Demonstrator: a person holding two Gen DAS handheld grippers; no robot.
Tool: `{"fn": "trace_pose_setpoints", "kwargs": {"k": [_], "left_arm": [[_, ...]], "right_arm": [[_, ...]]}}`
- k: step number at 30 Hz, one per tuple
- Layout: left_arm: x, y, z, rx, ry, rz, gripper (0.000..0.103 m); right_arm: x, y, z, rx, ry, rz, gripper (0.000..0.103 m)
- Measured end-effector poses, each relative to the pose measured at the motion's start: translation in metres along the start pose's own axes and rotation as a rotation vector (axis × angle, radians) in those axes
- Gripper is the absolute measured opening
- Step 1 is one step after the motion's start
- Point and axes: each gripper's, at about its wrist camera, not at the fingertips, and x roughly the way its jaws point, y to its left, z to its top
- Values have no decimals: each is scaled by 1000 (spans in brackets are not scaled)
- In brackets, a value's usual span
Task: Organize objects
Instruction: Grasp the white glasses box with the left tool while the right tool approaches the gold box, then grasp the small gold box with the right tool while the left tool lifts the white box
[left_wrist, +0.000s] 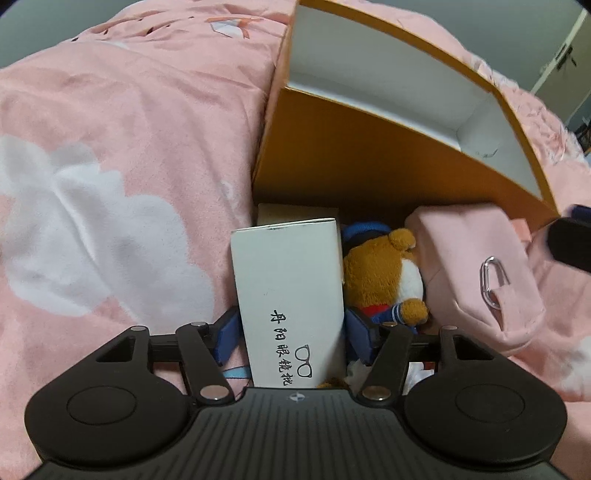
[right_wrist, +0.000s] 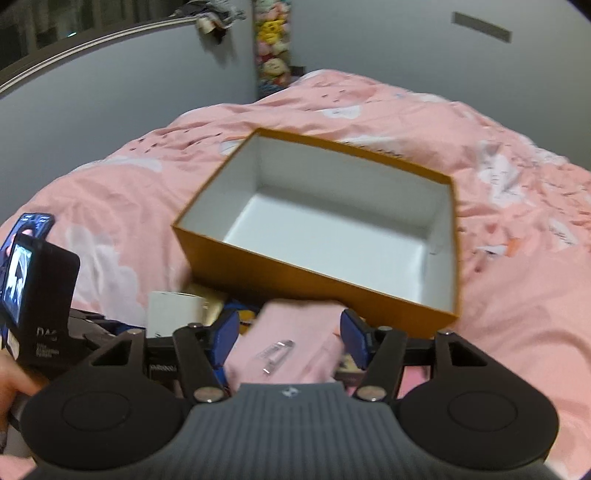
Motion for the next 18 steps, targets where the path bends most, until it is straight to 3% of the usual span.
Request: {"fn": "trace_pose_setpoints", "kwargs": {"k": [5,9,15,17,18], "left_arm": [[-26,8,-1,9,-50,-23,69],[-51,15,7,24,-121,3,69],[-63,31,27,0,-175,35,69],[-58,35,34,-7,-187,46,69],[-57,35,36,-2,-192,54,69]], "right_arm": [[35,16,6,-51,39,94,58],[57,26,9,-88,55,130,51],[93,31,16,-41,124,215,51],[103,37,17,-25,146,230,54],[107,40,16,-20,156,228,60]]}}
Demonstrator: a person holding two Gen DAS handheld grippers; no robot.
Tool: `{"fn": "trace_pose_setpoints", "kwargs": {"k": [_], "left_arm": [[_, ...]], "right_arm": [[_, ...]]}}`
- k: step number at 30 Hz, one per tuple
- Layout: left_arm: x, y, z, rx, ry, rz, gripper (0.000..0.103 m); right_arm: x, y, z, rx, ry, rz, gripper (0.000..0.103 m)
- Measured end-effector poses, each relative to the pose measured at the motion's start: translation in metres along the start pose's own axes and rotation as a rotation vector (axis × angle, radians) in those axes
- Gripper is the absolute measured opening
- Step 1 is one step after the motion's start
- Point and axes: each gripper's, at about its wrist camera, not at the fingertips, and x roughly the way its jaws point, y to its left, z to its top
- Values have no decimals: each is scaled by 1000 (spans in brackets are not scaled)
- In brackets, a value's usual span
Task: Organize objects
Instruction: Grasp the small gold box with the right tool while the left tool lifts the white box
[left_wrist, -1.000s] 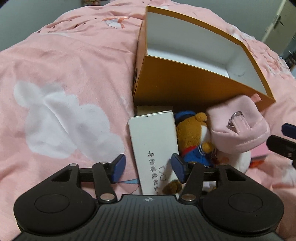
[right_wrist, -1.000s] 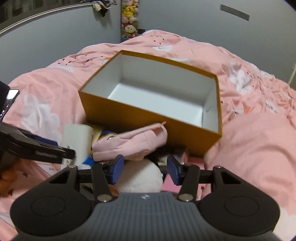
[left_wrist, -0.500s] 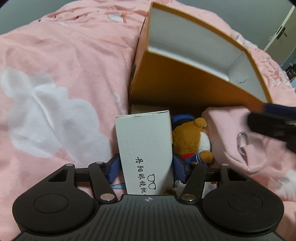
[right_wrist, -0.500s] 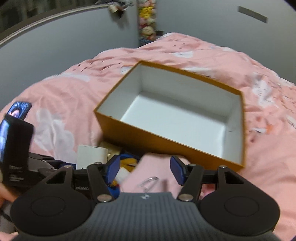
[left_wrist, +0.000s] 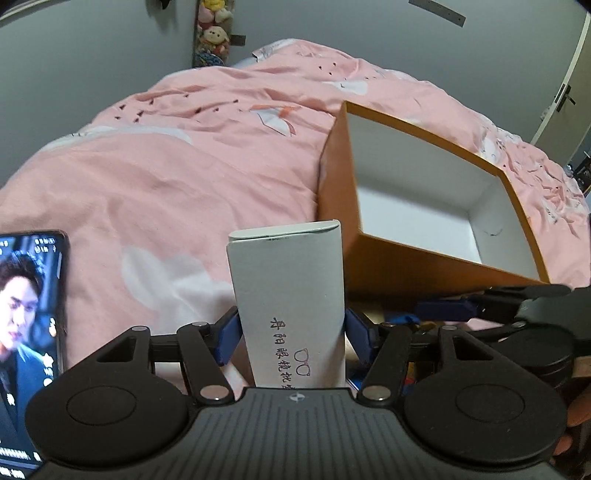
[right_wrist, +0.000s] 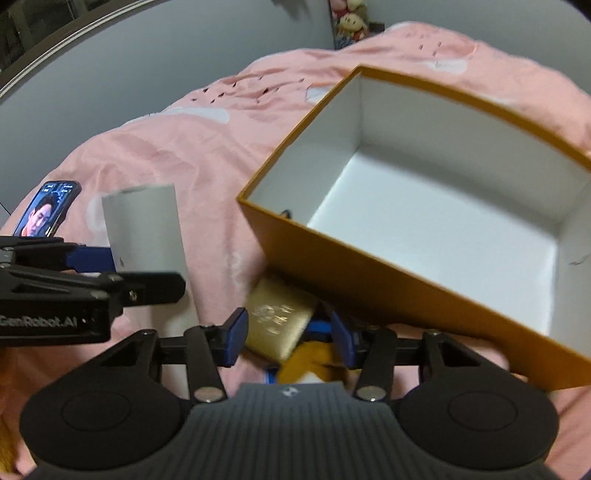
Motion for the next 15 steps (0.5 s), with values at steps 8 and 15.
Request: {"fn": "trace_pose_setpoints", "kwargs": {"k": [8,15], "left_arm": [[18,18,3,-43,36,16,70],[29,19,4,-30,44,9,69]], "right_arm": [[45,18,4,-40,61,-64,72],[69,26,0,-78,87,-96,80]]}}
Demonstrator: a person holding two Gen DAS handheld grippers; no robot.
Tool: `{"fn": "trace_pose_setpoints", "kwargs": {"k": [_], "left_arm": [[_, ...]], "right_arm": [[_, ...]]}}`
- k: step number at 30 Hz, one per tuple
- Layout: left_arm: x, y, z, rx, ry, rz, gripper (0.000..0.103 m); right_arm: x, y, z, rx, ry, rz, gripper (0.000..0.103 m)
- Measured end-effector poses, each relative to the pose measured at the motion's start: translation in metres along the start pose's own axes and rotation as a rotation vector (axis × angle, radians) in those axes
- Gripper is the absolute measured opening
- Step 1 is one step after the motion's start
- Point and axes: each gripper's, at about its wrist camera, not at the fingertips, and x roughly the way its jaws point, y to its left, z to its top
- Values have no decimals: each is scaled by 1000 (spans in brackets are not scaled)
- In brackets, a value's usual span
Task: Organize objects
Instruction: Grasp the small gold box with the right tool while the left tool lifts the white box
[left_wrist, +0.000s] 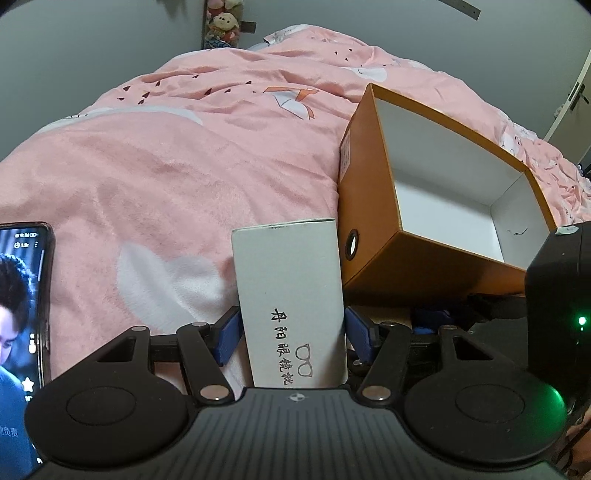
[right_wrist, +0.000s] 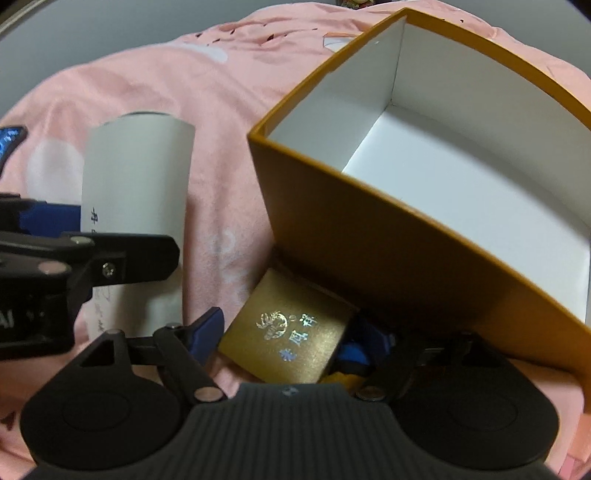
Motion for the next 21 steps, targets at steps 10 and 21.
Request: {"fn": "trace_pose_setpoints", "kwargs": {"k": [10,21], "left_arm": [[-13,-5,-1,33,-30,-42,69],[-63,-29,2,79,-158,-136,68]], "right_arm": [[-39,-1,-2,26,-75,36,71],[-120,-9,-11,22,-283,-22,70]]}}
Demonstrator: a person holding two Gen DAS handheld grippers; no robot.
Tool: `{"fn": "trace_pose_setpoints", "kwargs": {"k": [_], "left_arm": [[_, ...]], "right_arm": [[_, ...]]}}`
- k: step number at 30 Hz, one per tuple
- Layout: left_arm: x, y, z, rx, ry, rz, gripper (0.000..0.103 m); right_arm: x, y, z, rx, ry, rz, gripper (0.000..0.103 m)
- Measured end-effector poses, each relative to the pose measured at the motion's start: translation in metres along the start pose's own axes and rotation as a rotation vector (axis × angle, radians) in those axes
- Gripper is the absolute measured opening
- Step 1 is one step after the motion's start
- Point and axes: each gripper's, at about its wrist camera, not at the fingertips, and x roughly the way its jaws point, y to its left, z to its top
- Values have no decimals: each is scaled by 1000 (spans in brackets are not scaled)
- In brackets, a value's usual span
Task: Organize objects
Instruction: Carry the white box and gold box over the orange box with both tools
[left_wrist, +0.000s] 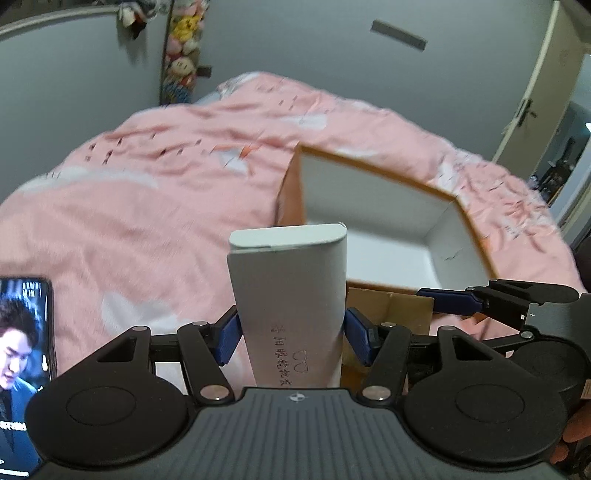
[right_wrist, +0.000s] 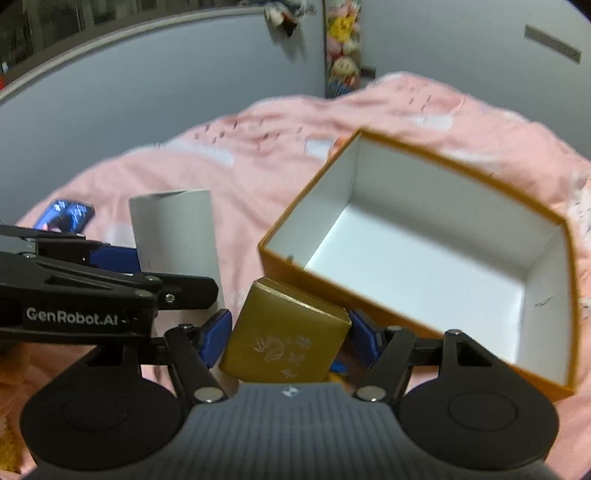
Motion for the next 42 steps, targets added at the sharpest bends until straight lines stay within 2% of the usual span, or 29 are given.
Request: {"fn": "trace_pose_setpoints", "kwargs": {"k": [6,12,17,23,32,37,42], "left_arm": [[-16,-26,27,63,-58,-49,68],[-21,-53,65,148,-124,-90,68],[-1,-62,101,170,-119,-137,68],[64,-70,122,177,13,-140,68],[148,-68,106,209,239,-81,68],[174,-73,107,279,286,-18,69],[204,-74,118,284,327,2,69]], "right_arm": [[-40,-26,8,72,-75,28,70],[-68,-52,29,110,-191,0,70],[-68,-87,45,161,-224,-62,70],[-28,-133,52,232,-152,-111,70],[28,-162,36,279,-25,-69,70],[51,-170,32,288,28,-34,70],[68,-178,35,286,84,-14,70]]}}
